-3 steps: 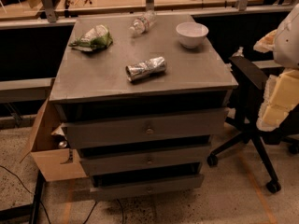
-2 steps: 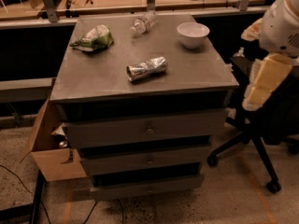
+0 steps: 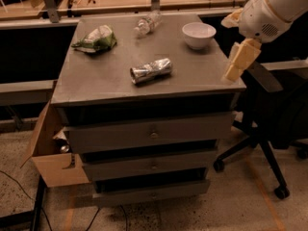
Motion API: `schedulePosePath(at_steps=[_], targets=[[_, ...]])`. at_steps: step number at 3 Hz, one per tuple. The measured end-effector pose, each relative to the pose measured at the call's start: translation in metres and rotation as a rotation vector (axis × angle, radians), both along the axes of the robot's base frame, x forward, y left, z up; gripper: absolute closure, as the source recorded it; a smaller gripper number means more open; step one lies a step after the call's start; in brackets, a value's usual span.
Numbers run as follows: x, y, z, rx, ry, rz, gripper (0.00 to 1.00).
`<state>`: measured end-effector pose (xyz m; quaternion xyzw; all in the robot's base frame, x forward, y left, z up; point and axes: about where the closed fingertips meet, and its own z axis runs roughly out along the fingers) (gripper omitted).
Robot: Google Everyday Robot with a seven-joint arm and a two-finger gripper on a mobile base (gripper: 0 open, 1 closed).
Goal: Move white bowl near green jalapeno chip bag
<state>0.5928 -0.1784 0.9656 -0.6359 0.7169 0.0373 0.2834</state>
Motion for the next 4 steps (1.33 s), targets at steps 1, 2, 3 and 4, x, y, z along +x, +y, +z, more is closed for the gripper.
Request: schedulePosePath(at_steps=[1, 2, 3, 4], targets=[[0.035, -0.012, -0.012, 0.128, -0.106, -0.037, 0.00], [0.068, -0.021, -0.011, 0.131, -0.200, -0.137, 0.00], [0.076, -0.020, -0.011, 0.137, -0.216, -0.154, 0.00], [0.101, -0.021, -0.025, 0.105, -0.234, -0.223, 0.00]])
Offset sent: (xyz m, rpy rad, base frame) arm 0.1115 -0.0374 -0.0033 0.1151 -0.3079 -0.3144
